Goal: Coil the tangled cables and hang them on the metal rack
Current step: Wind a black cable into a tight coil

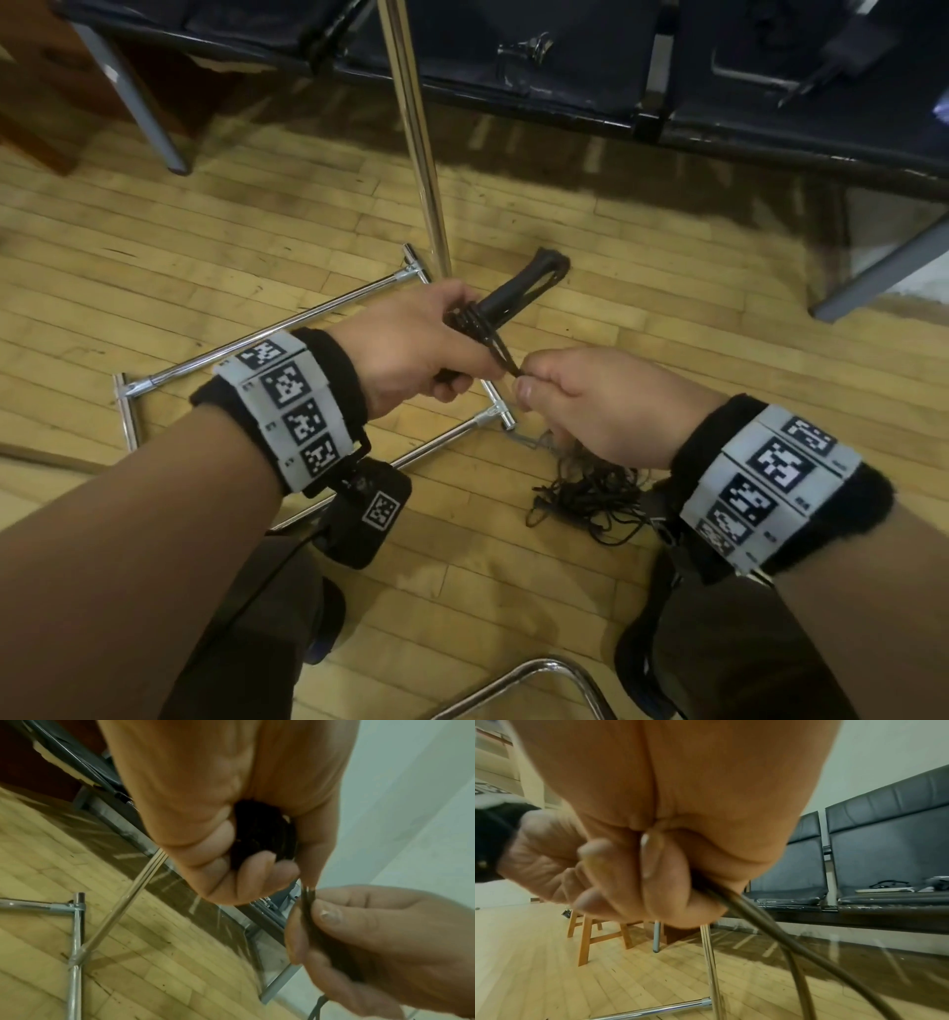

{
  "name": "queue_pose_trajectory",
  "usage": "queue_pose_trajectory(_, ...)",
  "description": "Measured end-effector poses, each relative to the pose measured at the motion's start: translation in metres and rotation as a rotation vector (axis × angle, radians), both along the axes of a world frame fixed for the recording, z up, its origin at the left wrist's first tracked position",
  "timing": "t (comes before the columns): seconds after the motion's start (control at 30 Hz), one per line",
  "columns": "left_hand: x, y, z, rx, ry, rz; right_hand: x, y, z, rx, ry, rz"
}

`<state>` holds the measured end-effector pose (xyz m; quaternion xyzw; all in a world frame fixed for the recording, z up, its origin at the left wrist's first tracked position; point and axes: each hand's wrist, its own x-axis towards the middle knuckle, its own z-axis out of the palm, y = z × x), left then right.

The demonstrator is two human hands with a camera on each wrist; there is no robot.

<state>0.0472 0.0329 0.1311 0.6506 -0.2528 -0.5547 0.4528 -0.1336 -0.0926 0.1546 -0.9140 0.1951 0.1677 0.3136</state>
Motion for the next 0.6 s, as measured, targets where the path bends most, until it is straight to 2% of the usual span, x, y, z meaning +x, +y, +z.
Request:
queue_pose_trajectory(0.13, -0.006, -0.003, 0.006, -0.109, 0.186, 0.002, -0.002, -0.005, -0.007, 0.039, 0.059, -0.021)
queue_pose_trajectory(0.2, -0.007, -0.003, 0.008, -0.118, 0.159, -0.034, -0.003, -0.01, -0.008, 0.059, 0.072, -0.042)
queue_pose_trajectory(0.3, -0.012, -0.001, 0.01, -0.066, 0.098, -0.245, -0.006, -0.024, -0.008, 0.102, 0.05, -0.068)
queue_pose_trajectory(0.37, -0.018, 0.0, 0.011, 0.02, 0.037, -0.425, -0.007, -0.027, -0.006, 0.092, 0.043, -0.026)
queue_pose_trajectory(0.47, -0.028, -0.002, 0.012, 0.161, -0.123, -0.65, 0.0, -0.023, -0.005, -0.025, 0.063, 0.026)
queue_pose_trajectory(0.6, -0.041, -0.002, 0.006, 0.385, -0.419, -0.731, 0.012, -0.011, 0.005, -0.207, 0.059, 0.118)
